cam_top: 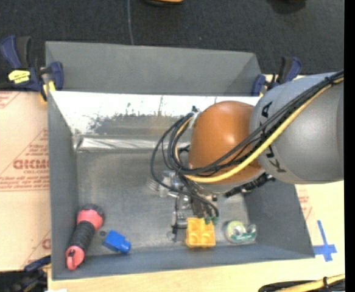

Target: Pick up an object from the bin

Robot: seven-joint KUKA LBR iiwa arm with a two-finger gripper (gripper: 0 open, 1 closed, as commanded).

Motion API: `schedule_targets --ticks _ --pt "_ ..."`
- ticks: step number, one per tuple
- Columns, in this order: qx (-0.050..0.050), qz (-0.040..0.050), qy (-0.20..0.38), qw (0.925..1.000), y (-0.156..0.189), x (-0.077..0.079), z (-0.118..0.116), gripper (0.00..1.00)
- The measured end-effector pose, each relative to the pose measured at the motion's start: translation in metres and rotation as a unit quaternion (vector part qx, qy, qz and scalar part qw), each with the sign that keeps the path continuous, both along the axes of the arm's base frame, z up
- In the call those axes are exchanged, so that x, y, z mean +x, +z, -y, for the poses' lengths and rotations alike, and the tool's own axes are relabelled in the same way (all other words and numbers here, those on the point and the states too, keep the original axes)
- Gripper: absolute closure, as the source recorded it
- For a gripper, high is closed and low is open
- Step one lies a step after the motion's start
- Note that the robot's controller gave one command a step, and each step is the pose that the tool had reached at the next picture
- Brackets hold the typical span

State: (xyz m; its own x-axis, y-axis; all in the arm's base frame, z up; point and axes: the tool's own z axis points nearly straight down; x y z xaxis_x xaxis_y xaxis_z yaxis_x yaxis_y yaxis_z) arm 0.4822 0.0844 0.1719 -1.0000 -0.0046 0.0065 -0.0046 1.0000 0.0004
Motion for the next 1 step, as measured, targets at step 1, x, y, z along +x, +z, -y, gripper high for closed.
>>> schedule_targets --ticks 1 --pt "0.0 0.0041 -0.002 1.0 0.004 0.002 0.0003 0.0"
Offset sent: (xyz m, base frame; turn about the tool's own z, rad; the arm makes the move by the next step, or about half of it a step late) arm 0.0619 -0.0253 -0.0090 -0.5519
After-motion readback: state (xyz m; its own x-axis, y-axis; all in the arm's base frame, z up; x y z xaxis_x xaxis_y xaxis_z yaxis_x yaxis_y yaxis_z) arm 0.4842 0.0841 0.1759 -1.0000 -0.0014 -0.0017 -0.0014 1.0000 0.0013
